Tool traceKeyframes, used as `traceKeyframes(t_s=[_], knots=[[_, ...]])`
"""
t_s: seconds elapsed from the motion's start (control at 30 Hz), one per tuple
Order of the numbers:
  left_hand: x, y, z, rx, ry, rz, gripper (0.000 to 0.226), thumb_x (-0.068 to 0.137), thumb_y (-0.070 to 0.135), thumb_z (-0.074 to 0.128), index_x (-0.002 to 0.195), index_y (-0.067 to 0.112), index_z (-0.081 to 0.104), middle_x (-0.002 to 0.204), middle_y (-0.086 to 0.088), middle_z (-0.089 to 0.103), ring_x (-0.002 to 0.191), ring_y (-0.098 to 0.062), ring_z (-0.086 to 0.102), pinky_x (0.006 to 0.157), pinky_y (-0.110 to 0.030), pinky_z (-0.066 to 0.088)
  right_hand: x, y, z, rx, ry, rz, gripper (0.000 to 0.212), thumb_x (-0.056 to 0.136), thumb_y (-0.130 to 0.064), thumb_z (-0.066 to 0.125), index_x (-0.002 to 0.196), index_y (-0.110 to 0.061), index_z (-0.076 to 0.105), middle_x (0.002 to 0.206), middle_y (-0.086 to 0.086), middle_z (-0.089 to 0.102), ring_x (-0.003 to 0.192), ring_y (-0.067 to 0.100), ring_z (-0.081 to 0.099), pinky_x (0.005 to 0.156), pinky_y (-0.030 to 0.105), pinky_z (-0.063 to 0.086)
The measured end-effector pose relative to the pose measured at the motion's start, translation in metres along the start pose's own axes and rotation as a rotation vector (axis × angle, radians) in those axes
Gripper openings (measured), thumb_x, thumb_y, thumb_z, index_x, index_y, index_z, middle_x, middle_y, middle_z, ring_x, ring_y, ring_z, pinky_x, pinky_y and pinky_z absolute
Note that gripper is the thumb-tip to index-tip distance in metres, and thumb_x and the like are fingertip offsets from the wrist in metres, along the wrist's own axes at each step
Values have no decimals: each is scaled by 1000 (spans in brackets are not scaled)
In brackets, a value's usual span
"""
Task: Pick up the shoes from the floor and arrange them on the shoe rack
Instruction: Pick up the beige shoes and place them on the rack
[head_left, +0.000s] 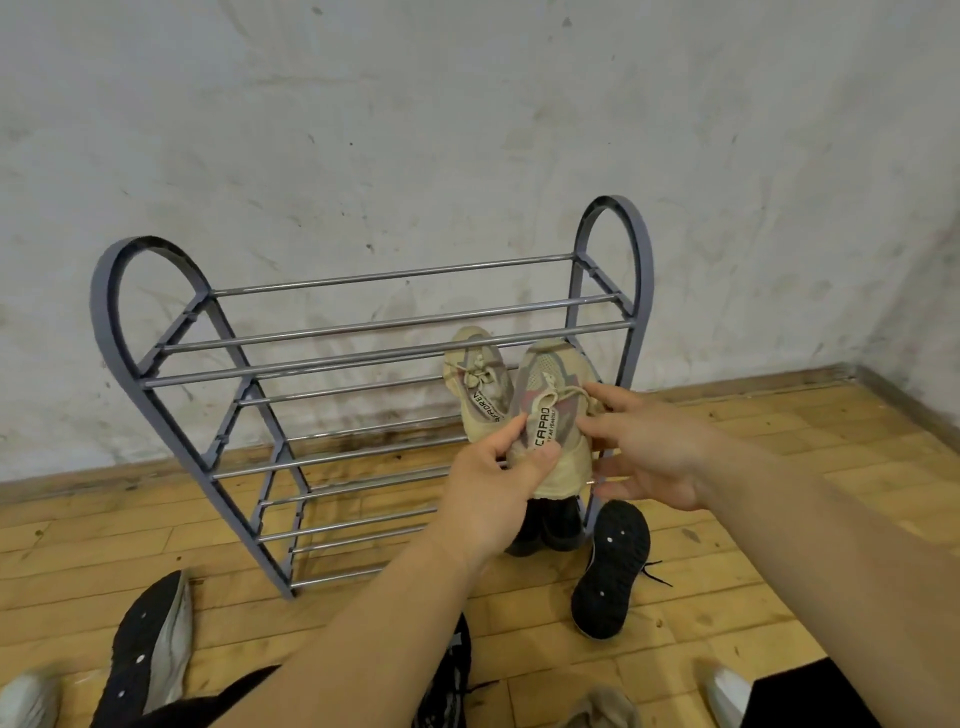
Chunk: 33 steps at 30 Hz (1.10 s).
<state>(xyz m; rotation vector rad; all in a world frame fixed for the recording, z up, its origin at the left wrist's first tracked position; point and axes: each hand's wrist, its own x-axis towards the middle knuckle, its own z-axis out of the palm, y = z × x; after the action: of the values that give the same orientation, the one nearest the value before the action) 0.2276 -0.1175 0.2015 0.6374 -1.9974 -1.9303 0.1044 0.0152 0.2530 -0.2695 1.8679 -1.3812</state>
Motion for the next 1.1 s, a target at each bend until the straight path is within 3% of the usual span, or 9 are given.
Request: traceKeyframes(t_s=[0.17, 0.23, 0.33, 0.53, 0.6, 0.67, 0.77, 1.1], knots=[[17, 13, -3, 215, -61, 103, 59, 95, 34, 72, 149, 38, 50, 119, 32, 62, 115, 7, 62, 99, -15, 51, 29, -2, -9, 125, 72, -21, 45, 103, -6, 55, 139, -34, 54, 104, 9, 75, 82, 26, 76, 64, 37, 62], [28, 14, -12, 340, -75, 140, 62, 95, 37, 70, 152, 42, 45, 124, 32, 57, 113, 11, 58, 94, -11, 47, 44, -2, -10, 131, 138, -27, 43, 103, -7, 54, 139, -30, 54, 104, 10, 74, 86, 28, 75, 67, 41, 63], [47, 11, -28, 517, -7, 139, 65, 94, 43, 68, 153, 45, 40, 141, 16, 46, 128, -1, 44, 107, -25, 36, 67, 2, -10, 90, 224, -20, 44, 104, -4, 50, 138, -30, 56, 109, 10, 72, 94, 29, 72, 69, 42, 64], [84, -13, -46, 666, 40, 58, 68, 94, 48, 68, 155, 45, 37, 152, 0, 37, 141, -20, 40, 118, -37, 34, 102, 8, -2, -63, 335, -155, 47, 101, -6, 46, 136, -34, 59, 116, 4, 68, 88, 25, 72, 70, 46, 65], [93, -22, -48, 690, 20, 50, 69, 94, 49, 66, 155, 46, 36, 152, 1, 36, 140, -21, 40, 118, -38, 35, 106, 8, 1, -203, 373, -222, 45, 103, -9, 43, 137, -36, 56, 105, -5, 65, 68, 19, 65, 52, 28, 57], [100, -29, -47, 701, -6, 37, 69, 94, 48, 66, 156, 46, 36, 153, 0, 35, 140, -23, 41, 118, -40, 36, 110, 10, 1, -322, 421, -283, 45, 106, -11, 40, 141, -36, 52, 105, -4, 64, 56, 15, 56, 39, 20, 42], [106, -38, -47, 724, -35, 8, 68, 96, 41, 66, 157, 42, 35, 157, -2, 33, 141, -23, 42, 117, -32, 35, 121, 14, 0, -379, 465, -331, 45, 107, -13, 38, 146, -33, 49, 112, 0, 61, 54, 12, 54, 42, 20, 39], [114, -48, -53, 758, -21, 45, 62, 99, 35, 65, 154, 43, 40, 159, -1, 33, 144, -22, 39, 118, -33, 33, 142, 25, 3, -412, 491, -337, 43, 107, -20, 37, 147, -32, 48, 111, 1, 65, 69, 17, 59, 60, 25, 42]])
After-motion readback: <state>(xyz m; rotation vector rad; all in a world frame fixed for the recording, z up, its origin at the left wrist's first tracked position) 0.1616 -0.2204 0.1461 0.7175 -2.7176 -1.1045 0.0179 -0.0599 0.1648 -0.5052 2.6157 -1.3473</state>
